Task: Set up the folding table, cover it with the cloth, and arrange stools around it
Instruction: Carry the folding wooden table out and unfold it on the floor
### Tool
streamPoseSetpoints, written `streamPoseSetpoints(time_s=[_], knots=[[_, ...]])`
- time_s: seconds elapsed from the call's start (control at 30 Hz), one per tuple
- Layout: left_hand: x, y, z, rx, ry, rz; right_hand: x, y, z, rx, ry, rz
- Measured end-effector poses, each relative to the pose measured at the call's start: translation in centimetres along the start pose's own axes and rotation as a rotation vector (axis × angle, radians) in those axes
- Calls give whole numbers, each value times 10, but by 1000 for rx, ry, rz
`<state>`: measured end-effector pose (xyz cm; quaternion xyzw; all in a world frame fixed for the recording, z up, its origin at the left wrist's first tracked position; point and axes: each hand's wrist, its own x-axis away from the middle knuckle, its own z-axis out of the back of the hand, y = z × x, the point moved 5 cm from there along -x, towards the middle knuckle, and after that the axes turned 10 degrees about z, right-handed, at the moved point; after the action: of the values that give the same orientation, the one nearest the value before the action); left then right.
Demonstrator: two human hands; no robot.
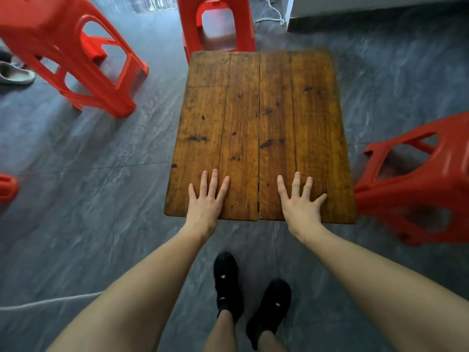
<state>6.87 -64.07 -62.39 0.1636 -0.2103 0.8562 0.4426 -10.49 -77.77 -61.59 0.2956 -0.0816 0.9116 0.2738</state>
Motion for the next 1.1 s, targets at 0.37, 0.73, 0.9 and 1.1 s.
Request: streamPoseSetpoints(time_s=[0.37,0.73,0.9,1.1], knots=[[97,-70,-81,69,32,-84,75,-122,-72,-62,47,-74],[200,-155,-144,44,-2,-120,156,-253,-114,-186,58,-98],[242,-169,-168,48,-15,-91,183,-284,-130,-158,86,-61],[290,-195,-192,84,28,-24,207,-326,-143,-127,128,-13]])
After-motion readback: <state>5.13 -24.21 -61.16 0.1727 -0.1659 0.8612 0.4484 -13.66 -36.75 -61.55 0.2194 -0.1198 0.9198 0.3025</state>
